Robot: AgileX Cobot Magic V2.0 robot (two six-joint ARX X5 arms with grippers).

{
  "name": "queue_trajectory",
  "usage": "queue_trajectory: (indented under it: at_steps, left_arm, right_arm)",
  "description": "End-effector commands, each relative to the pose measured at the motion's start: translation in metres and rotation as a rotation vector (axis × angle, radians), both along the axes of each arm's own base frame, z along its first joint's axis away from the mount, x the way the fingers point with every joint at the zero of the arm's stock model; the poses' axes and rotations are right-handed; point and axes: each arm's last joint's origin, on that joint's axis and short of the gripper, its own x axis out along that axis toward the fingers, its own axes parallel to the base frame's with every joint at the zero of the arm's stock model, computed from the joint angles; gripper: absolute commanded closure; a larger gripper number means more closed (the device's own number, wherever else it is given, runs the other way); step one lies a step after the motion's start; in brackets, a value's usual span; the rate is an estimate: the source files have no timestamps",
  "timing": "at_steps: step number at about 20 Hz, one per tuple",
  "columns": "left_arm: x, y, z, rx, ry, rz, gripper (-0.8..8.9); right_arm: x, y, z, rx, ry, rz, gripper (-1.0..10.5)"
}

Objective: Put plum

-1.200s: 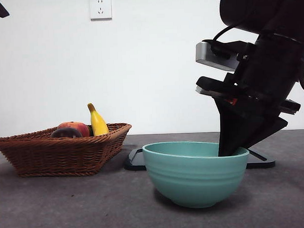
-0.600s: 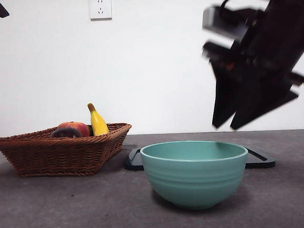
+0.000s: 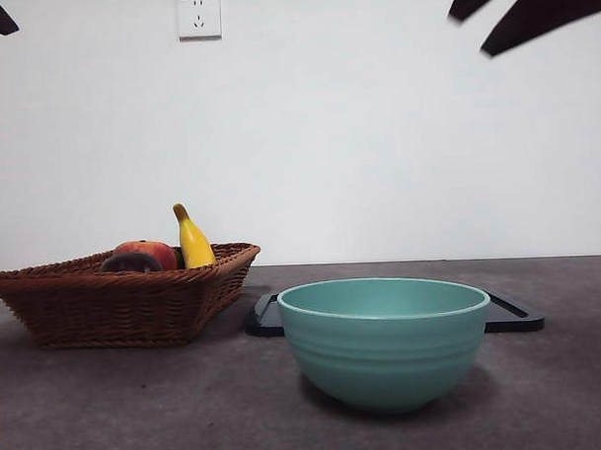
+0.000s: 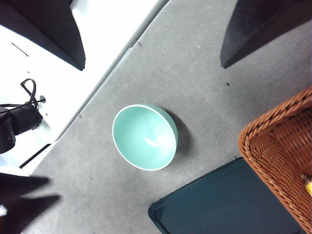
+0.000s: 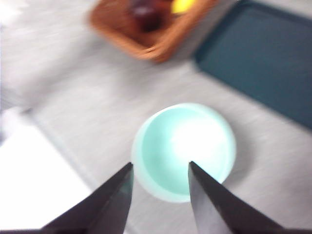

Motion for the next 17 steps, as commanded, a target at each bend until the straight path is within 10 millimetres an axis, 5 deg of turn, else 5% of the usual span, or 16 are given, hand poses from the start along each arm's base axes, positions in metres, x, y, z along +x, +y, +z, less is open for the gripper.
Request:
queue_trajectory:
  at_steps: [1,5,17]
  left_arm:
    - [0.001,-0.001,0.004,-0.007,-0.013,-0.010,3.78]
    - [0.001,-0.001,0.004,-0.006,-0.011,-0.009,3.78]
    - [0.001,-0.001,0.004,-0.006,-0.008,-0.009,3.78]
  right_arm:
    - [-0.010,-0.005,0.006,0.018,0.012,0.038,7.7]
    - [-0.024,-0.014,0.007,0.000,0.029,0.057,7.7]
    - [-0.024,-0.015,0.007,-0.004,0.034,0.057,7.7]
